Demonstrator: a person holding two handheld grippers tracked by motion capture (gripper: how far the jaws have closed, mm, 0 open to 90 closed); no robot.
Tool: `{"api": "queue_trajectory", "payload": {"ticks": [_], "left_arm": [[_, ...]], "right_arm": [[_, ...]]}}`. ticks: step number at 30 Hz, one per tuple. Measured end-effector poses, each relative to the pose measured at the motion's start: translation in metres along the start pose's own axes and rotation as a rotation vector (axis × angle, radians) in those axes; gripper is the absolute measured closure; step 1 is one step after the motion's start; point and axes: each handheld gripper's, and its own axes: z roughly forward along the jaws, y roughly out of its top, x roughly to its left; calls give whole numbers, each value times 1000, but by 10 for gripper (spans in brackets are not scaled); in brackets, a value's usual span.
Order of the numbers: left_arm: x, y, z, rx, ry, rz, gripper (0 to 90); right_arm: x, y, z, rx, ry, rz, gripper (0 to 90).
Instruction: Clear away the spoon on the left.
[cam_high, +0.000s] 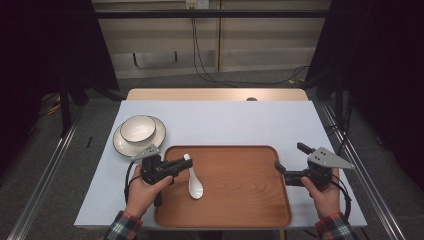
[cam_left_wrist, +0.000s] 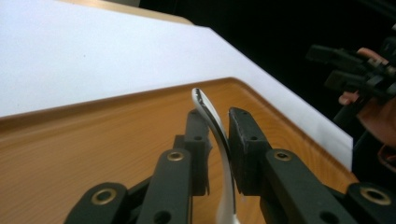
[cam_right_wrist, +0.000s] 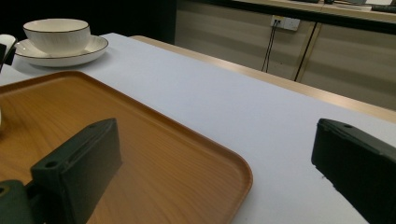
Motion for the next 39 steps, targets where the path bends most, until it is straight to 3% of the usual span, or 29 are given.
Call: {"api": "queue_trajectory", "payload": {"ticks": [11,19,25,30,39], "left_arm": [[0,-5,9,47,13,13,747],[3,-8,9,57,51,17,718],[2,-7,11,79,77,62,676],[2,-9,12,93,93,76,652],[3,-10,13,99,102,70,624]], "right_arm": [[0,0,0,0,10,-4,14],[0,0,1,6,14,-5,14],[0,0,2,5,19,-9,16],[-1,0,1,4,14,-17,16],[-1,1,2,-3,12,-8,16]]}}
